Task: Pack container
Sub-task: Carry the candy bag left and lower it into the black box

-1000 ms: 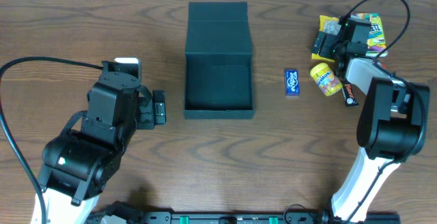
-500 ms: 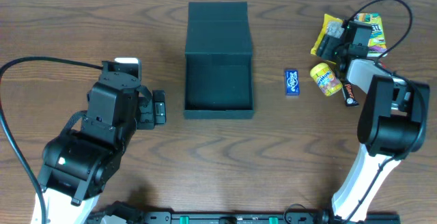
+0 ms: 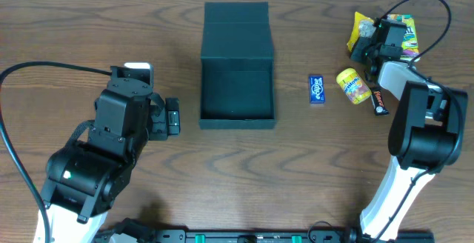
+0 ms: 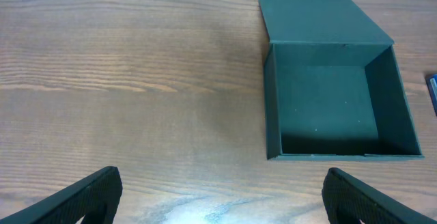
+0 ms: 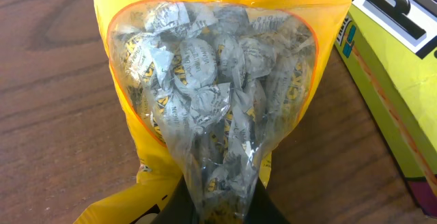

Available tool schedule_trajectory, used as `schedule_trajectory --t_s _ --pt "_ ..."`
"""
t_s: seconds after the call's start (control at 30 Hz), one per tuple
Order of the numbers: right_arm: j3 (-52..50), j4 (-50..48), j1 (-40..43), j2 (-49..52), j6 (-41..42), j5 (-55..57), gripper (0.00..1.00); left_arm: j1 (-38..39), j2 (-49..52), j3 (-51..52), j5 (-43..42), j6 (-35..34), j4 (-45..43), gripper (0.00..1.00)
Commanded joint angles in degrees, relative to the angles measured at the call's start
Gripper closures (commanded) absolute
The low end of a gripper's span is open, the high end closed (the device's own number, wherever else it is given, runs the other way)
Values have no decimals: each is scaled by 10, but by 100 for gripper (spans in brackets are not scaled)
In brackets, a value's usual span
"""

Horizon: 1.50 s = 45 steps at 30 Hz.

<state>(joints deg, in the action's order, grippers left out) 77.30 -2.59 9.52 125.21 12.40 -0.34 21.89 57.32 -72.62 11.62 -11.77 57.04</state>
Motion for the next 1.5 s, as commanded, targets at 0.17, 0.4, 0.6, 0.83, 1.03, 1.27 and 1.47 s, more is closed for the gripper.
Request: schedule_trajectory --t_s 0.17,0.4,0.6,0.83,1.03,1.27,1.47 --pt "-5 28 2 6 -2 -49 99 -1 0 -11 8 6 2 5" --pt "-2 62 -3 -92 -3 -64 99 -1 0 -11 8 6 2 5" --pt "-2 119 -26 -191 -14 -83 99 -1 0 -11 8 6 2 5" --pt "-2 195 -103 -278 -18 -91 99 -1 0 -11 8 6 2 5" --pt "-2 250 -219 -309 -16 -91 99 -1 0 -11 8 6 2 5" --pt "-2 260 -372 -308 47 -35 99 -1 0 -11 8 6 2 5" --pt "-3 260 -480 -289 194 70 99 -1 0 -11 8 6 2 5"
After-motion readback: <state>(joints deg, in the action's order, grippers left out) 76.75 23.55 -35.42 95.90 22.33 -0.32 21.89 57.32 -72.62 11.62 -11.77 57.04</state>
